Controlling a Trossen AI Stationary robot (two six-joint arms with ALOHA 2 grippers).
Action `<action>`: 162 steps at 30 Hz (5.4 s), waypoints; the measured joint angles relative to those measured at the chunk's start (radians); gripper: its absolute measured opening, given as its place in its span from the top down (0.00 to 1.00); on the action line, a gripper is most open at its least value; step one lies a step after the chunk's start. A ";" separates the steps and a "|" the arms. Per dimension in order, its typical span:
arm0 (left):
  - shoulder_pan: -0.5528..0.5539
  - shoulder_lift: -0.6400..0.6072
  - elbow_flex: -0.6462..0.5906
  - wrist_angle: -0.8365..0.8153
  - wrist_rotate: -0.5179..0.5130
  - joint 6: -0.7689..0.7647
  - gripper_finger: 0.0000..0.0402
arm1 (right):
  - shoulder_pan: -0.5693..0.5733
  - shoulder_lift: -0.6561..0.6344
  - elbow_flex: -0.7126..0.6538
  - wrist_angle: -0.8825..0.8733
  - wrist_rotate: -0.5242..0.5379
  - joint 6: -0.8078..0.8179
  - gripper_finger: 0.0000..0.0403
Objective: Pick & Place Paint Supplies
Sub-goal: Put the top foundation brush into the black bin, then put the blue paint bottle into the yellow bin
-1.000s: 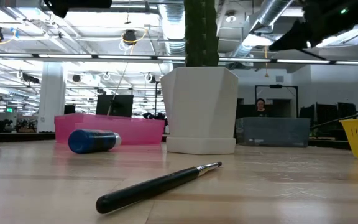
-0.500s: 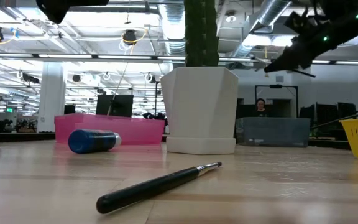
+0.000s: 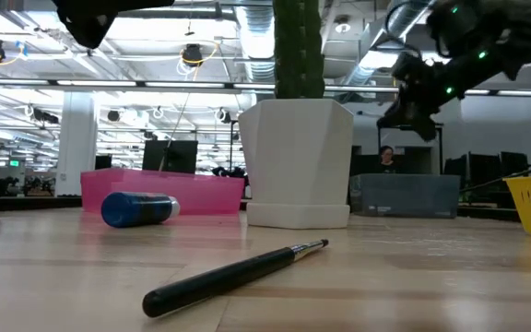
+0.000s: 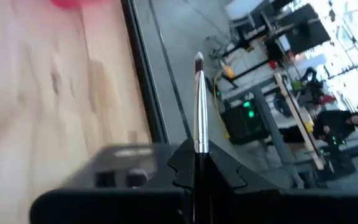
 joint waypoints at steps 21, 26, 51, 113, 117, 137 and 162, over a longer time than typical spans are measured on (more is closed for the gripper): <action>-0.003 0.047 0.000 0.027 0.027 -0.138 0.59 | -0.338 0.230 0.015 0.090 -0.254 -0.049 0.98; -0.003 0.047 0.000 0.027 0.027 -0.140 0.59 | -0.344 0.278 0.019 0.109 -0.254 -0.075 0.98; -0.003 0.047 0.000 0.027 0.026 -0.142 0.59 | -0.395 0.362 0.072 0.000 -0.293 -0.047 0.98; -0.003 0.046 0.000 0.025 0.037 -0.137 0.59 | -0.479 0.284 0.070 -0.123 -0.558 0.015 0.96; -0.003 0.046 0.000 0.025 0.037 -0.137 0.59 | -0.479 0.284 0.070 -0.123 -0.558 0.015 0.96; -0.003 0.046 0.000 0.018 0.037 -0.137 0.59 | -0.479 0.284 0.070 -0.102 -0.565 0.026 0.91; -0.003 0.046 0.000 0.018 0.037 -0.137 0.59 | -0.481 0.284 0.070 -0.013 -0.556 0.172 0.77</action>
